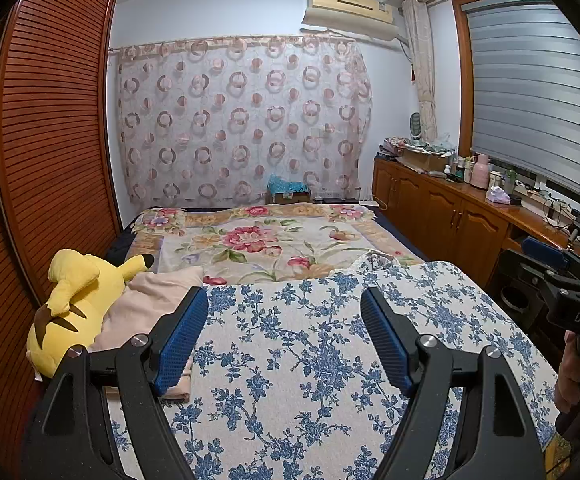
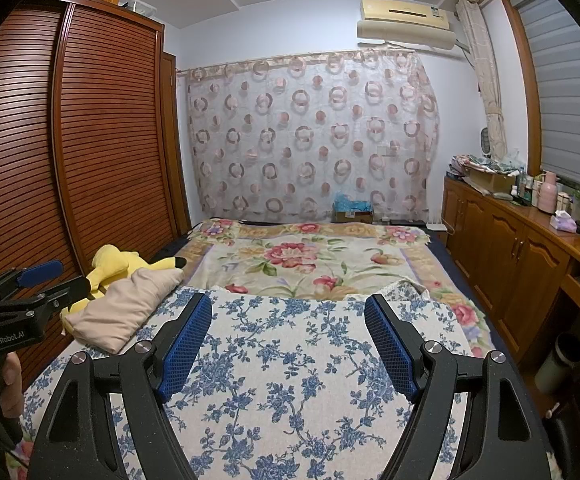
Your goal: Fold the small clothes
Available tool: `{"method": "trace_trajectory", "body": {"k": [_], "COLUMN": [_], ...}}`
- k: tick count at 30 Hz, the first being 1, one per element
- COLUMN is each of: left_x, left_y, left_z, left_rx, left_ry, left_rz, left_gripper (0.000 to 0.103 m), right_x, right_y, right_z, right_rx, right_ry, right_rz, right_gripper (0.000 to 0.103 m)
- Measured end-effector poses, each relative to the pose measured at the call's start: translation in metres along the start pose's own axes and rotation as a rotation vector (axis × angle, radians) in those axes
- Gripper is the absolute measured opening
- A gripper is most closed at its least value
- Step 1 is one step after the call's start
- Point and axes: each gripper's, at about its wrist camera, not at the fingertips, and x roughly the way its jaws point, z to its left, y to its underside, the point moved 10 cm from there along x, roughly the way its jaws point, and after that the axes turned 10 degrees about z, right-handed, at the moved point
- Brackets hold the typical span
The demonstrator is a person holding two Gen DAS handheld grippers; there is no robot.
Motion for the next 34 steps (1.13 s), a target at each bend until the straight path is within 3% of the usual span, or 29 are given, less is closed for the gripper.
{"method": "trace_trajectory", "body": {"k": [34], "left_x": [0.0003], "left_y": [0.0003], "left_z": [-0.0030], "left_rx": [0.002], "left_ry": [-0.001], "left_rz": [0.000], "left_gripper": [0.079], "right_x": [0.0005], "right_y": [0.0016], "right_z": [-0.0020], "right_rx": [-0.003], "right_ry": [0.004], "right_rz": [-0.001], "right_gripper": [0.080]}}
